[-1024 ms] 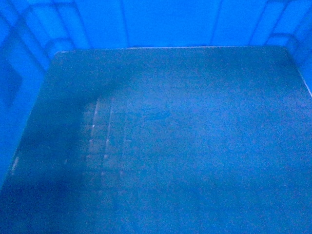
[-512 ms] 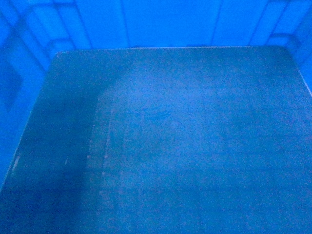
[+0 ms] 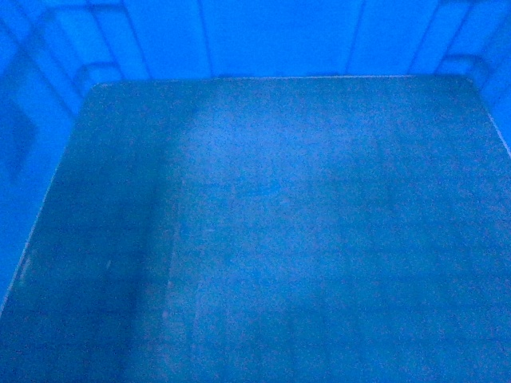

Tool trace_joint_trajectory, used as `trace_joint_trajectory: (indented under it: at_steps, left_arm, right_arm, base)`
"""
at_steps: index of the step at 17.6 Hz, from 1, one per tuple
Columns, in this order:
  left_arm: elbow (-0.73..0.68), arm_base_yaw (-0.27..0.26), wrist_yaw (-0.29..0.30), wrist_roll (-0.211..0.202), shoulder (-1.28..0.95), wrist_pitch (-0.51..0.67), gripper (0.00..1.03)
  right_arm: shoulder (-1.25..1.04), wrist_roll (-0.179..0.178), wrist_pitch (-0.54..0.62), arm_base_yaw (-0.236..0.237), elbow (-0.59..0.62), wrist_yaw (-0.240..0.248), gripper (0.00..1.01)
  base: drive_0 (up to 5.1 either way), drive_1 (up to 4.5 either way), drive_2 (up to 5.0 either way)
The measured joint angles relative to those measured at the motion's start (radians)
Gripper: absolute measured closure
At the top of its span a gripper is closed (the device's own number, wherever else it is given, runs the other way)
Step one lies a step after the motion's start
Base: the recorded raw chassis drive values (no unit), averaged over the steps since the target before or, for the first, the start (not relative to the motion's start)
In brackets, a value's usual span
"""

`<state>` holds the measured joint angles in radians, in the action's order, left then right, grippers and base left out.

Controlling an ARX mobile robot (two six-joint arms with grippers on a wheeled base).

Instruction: Place box next to blue box on left shelf

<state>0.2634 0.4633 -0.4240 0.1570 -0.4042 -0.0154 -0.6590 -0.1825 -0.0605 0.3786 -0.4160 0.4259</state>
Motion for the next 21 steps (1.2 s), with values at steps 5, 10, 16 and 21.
trace_joint_trajectory:
  at_steps: [5, 10, 16, 21]
  left_arm:
    - [0.000, 0.000, 0.000, 0.000, 0.000, 0.000, 0.94]
    - [0.000, 0.000, 0.000, 0.000, 0.000, 0.000, 0.94]
    - [0.000, 0.000, 0.000, 0.000, 0.000, 0.000, 0.94]
    - [0.000, 0.000, 0.001, 0.000, 0.000, 0.000, 0.94]
  right_arm:
    - [0.000, 0.000, 0.000, 0.000, 0.000, 0.000, 0.83]
    - [0.000, 0.000, 0.001, 0.000, 0.000, 0.000, 0.83]
    - [0.000, 0.000, 0.000, 0.000, 0.000, 0.000, 0.83]
    - [0.000, 0.000, 0.001, 0.000, 0.000, 0.001, 0.83]
  base:
    - [-1.5, -1.49, -1.5]
    - [-1.5, -1.55, -1.5]
    - [-1.5, -1.55, -1.5]
    - [-1.4, -1.39, -1.4]
